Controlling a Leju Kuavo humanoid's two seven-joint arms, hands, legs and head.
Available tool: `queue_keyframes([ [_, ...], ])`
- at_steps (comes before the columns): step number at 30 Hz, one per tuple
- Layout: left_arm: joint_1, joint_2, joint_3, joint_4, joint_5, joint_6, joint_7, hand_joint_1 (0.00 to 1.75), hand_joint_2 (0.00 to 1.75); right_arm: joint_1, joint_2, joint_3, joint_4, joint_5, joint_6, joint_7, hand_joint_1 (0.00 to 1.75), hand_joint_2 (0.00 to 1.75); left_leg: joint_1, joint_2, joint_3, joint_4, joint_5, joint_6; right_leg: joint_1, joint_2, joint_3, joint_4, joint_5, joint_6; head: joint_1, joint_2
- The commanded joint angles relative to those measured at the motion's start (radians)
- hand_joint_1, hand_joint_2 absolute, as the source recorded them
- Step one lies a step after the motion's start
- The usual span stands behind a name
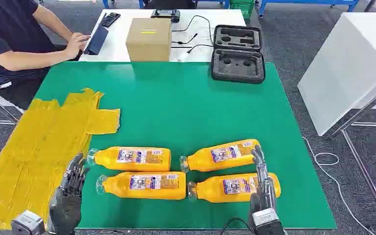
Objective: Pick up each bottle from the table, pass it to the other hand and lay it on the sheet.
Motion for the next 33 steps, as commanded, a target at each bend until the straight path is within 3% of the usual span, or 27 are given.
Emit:
queue_keyframes([
  [1,-0.039,0.055,-0.087,0.071,0.015,0.085,0.011,0.00,0.00,-0.015,-0.034,-0.010,0.026,0.029,0.008,0.008,0.00,0.00,0.001,0.000,0.003,-0.002,-0.001,-0.003,0.001,-0.001,0.004,-0.002,-0.001,-0.001,0.000,0.000],
  [7,-0.023,0.067,-0.097,0.047,0.043,0.092,-0.008,0.00,0.00,0.024,-0.090,0.068,-0.132,0.005,0.018,0.019,0.00,0.00,0.001,-0.001,0.002,0.000,-0.001,-0.003,0.001,-0.002,0.002,0.000,-0.002,-0.001,0.000,0.000],
  [8,-0.023,0.067,-0.097,0.047,0.043,0.092,-0.008,0.00,0.00,0.024,-0.090,0.068,-0.132,0.005,0.018,0.019,0.00,1.75,0.001,-0.001,0.004,0.000,-0.002,-0.004,0.001,-0.002,0.003,0.000,-0.002,-0.002,0.000,0.000],
  [15,-0.012,0.044,-0.082,-0.036,0.017,0.053,0.034,0.00,0.00,0.039,-0.144,0.087,-0.216,0.099,0.137,0.148,0.00,1.75,0.001,0.000,0.001,0.000,-0.001,-0.003,0.001,-0.001,0.002,0.000,-0.001,-0.001,0.000,0.000],
  [19,0.032,0.028,-0.041,-0.075,0.005,0.027,0.045,0.00,0.00,0.105,-0.226,0.081,-0.303,0.436,0.202,0.385,0.00,1.75,0.001,0.000,0.001,0.001,-0.002,-0.003,0.001,-0.001,0.002,0.000,-0.002,-0.001,0.000,0.000],
  [24,0.061,-0.019,0.033,-0.121,-0.016,-0.036,0.065,0.00,0.00,0.150,-0.247,0.026,-0.337,0.735,0.313,0.616,0.00,1.75,0.001,0.001,0.003,0.000,-0.003,-0.003,0.001,0.000,0.004,-0.001,-0.002,-0.001,0.000,0.000],
  [29,0.056,-0.040,0.049,-0.129,-0.029,-0.060,0.079,0.00,0.00,0.151,-0.228,0.002,-0.337,0.760,0.345,0.635,0.00,1.75,0.001,0.000,0.000,0.000,-0.002,-0.002,0.001,-0.001,0.001,-0.001,-0.002,0.001,0.000,0.000],
  [33,0.041,-0.096,0.085,-0.145,-0.059,-0.124,0.112,0.00,0.00,0.160,-0.167,-0.059,-0.323,0.856,0.472,0.701,0.00,1.75,0.001,0.000,0.001,0.000,-0.002,-0.002,0.001,-0.001,0.002,-0.001,-0.002,0.000,0.000,0.000],
])
